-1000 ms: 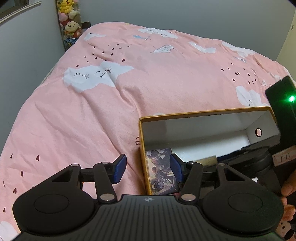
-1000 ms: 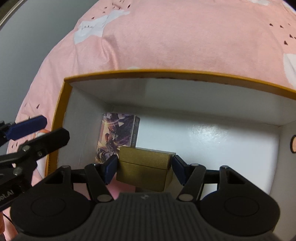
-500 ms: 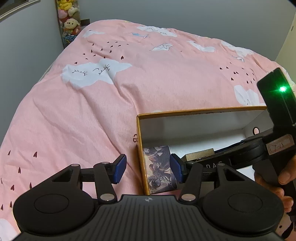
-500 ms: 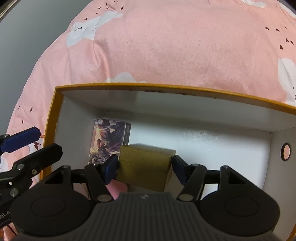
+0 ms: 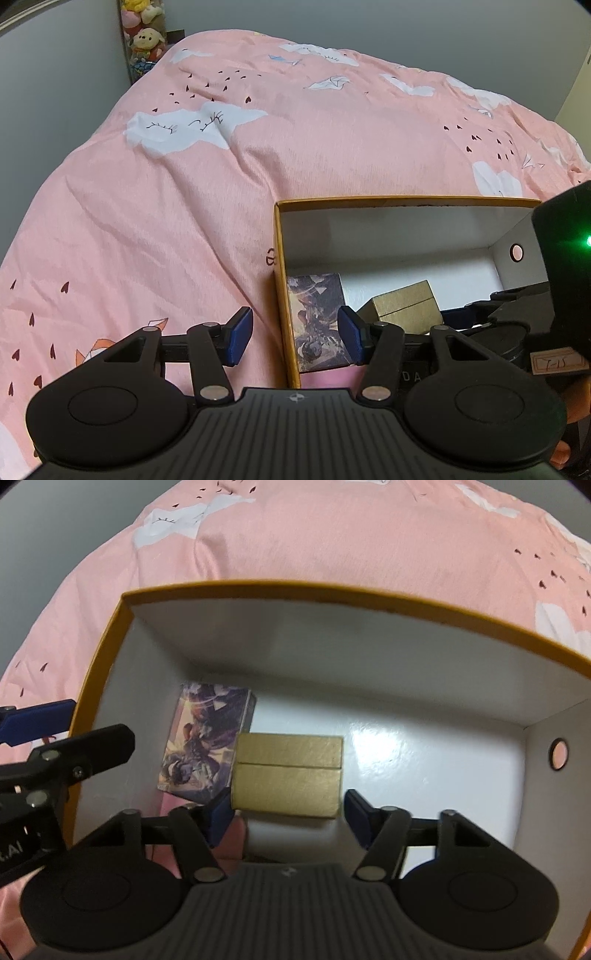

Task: Organize objects
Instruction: 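Carry the gold box into the orange box with the right tool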

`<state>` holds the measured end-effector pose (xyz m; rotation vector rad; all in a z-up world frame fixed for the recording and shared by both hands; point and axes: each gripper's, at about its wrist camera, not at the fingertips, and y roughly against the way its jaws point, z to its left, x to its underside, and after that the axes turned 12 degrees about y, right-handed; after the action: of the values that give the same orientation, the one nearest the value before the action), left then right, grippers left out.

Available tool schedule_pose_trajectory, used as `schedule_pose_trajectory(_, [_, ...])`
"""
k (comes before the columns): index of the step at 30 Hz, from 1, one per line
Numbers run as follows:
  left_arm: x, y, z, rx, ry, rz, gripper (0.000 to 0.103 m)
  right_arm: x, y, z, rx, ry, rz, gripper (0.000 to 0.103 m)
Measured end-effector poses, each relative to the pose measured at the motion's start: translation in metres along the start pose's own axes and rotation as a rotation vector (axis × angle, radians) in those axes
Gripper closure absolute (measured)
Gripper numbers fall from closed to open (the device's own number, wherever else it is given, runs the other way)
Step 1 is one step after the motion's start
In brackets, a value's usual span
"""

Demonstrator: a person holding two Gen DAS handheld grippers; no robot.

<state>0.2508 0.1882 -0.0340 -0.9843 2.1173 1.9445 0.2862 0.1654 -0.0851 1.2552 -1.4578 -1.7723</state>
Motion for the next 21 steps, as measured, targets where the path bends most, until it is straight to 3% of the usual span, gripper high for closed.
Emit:
schedule_pose_trajectory(7, [0.0, -0.001, 0.001, 0.006, 0.004, 0.0, 0.042, 0.003, 0.014, -0.003, -0.002, 0.018, -0.016, 0.04])
schedule_pose_trajectory(12, [-0.001, -0.002, 0.003, 0.009, 0.018, 0.001, 0.044, -0.009, 0.015, -0.009, -0.052, -0.045, 0.044, 0.04])
schedule_pose_trajectory(21, [-0.003, -0.005, 0.007, 0.001, 0.023, 0.0, 0.044, -0.029, 0.003, -0.012, -0.049, -0.118, 0.004, 0.04])
